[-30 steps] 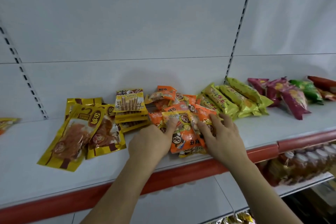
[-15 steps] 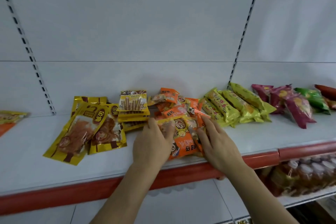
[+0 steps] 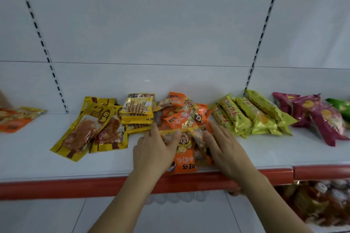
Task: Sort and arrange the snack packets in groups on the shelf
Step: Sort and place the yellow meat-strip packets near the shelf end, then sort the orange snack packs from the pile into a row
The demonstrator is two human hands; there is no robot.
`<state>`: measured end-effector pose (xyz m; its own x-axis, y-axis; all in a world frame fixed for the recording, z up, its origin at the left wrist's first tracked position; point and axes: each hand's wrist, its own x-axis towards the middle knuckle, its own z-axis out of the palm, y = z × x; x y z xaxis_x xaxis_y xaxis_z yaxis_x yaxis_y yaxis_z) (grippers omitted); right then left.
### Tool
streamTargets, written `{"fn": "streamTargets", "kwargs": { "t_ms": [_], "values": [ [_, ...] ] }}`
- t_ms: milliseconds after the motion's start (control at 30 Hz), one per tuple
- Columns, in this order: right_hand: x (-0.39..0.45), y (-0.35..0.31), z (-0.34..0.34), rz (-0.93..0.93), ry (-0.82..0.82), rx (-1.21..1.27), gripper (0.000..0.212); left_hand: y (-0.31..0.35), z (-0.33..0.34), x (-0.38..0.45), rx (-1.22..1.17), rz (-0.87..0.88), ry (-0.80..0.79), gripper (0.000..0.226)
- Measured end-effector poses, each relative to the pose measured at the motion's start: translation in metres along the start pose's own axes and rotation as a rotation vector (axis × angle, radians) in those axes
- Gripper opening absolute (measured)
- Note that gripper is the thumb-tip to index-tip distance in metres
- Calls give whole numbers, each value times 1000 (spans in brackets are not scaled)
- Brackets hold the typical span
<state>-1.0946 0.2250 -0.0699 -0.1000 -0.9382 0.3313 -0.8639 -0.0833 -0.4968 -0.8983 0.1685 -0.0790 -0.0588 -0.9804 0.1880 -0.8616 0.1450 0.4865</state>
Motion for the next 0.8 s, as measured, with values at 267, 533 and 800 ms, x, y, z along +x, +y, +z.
{"fn": "streamTargets", "kwargs": {
  "t_ms": [267, 533, 800],
  "values": [
    [-2, 6, -1, -19, 39, -19, 63, 11, 3, -3, -6, -16, 109, 82],
    [-11, 14, -6, -17, 31, -62, 80, 15, 2, 4, 133, 45, 205, 72],
    [-10, 2, -2, -121, 115, -134, 79, 7, -1, -3, 26, 140, 351, 59]
  ]
}}
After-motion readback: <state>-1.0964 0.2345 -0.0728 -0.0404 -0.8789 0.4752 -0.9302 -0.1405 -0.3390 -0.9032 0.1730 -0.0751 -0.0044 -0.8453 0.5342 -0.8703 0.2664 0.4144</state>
